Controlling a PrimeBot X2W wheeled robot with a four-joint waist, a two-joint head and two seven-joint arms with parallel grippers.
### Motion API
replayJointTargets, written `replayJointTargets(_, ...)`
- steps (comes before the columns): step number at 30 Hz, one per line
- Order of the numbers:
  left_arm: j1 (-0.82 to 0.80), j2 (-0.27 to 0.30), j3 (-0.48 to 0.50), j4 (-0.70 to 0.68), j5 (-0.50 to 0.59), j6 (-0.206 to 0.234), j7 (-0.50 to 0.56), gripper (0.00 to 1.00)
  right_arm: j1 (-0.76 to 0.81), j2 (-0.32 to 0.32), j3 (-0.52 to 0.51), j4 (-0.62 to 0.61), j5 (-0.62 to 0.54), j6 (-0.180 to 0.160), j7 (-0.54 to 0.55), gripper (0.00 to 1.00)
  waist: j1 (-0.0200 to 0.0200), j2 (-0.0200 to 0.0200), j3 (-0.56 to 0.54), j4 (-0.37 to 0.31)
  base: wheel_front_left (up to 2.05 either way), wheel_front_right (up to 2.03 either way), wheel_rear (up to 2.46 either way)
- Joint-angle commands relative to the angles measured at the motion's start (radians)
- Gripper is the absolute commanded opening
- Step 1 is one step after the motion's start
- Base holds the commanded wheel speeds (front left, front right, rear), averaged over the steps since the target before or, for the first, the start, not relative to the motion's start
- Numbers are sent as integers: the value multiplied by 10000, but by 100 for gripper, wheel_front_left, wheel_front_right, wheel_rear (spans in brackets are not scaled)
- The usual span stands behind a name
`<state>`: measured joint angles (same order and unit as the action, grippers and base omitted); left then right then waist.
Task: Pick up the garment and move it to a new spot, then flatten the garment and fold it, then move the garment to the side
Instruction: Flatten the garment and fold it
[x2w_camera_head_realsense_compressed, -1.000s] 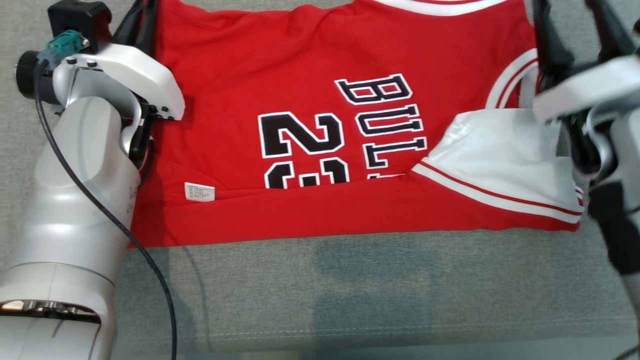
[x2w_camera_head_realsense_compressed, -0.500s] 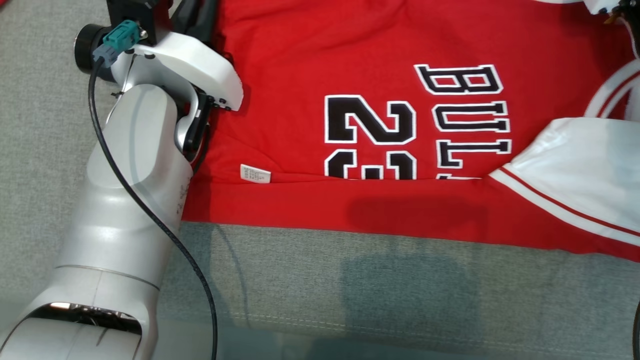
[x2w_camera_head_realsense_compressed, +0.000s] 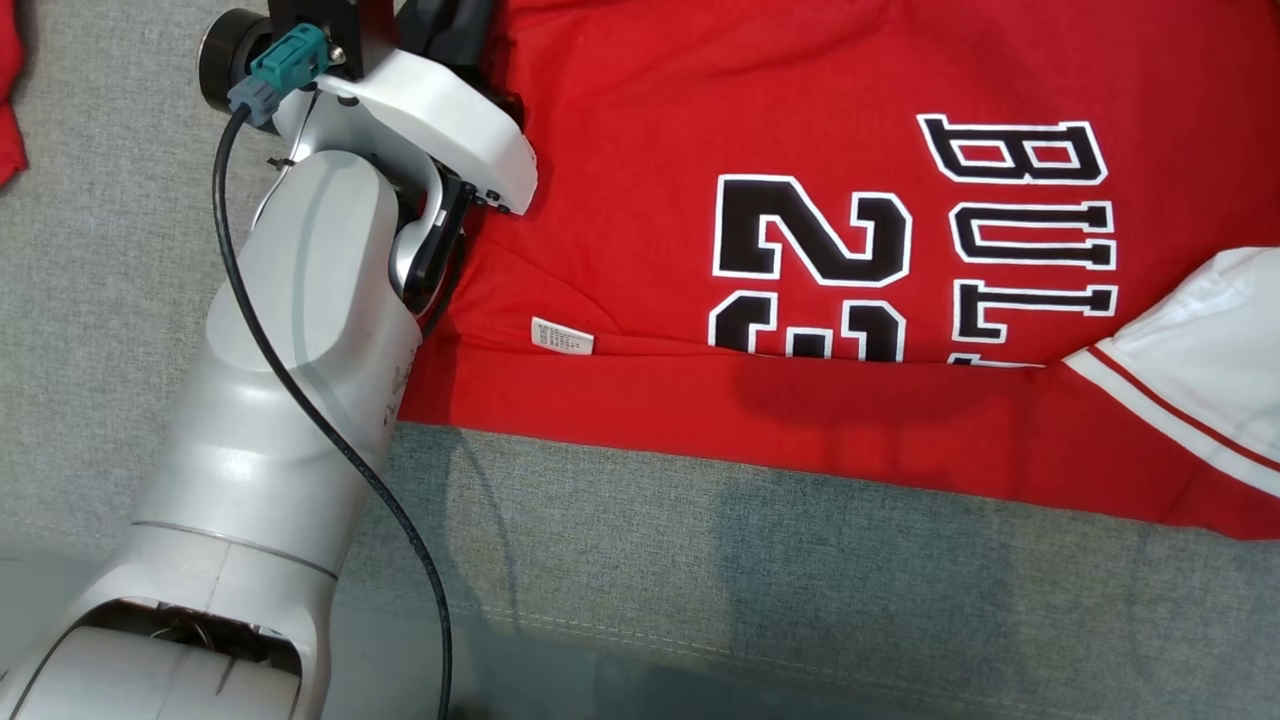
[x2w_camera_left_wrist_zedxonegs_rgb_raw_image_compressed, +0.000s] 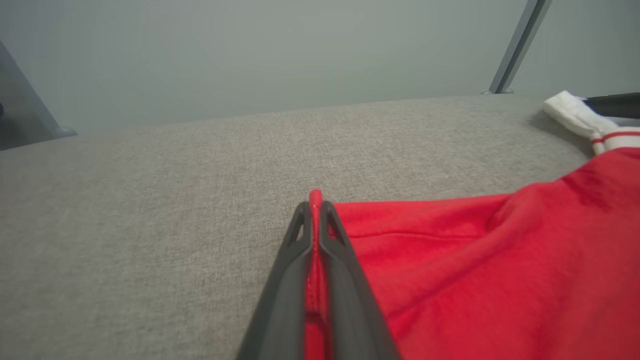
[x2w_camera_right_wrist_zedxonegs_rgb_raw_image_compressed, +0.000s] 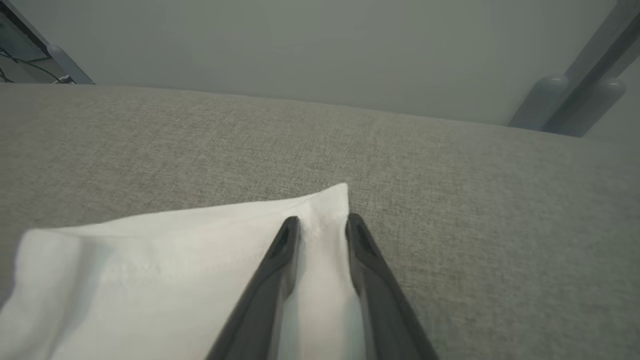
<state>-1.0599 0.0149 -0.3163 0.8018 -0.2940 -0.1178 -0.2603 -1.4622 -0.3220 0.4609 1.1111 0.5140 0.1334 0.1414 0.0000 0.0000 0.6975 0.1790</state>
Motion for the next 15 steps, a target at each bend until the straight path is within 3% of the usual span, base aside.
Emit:
replayJointTargets(1, 112, 356, 65, -108, -94, 29, -14, 0, 63, 206, 91, -56, 98, -27, -16, 16, 0, 0, 22, 7, 0, 0, 0)
replayJointTargets(2, 107, 356, 42, -109, -119, 49, -14, 0, 27, 224, 161, -47, 101, -27, -74, 0, 0, 0, 29, 0, 0, 0, 0)
replayJointTargets(15, 304, 547, 810, 253, 275, 156, -15, 0, 443, -119, 907, -1084, 1296, -27, -1405, 0, 0, 0, -393, -707, 0, 0, 0)
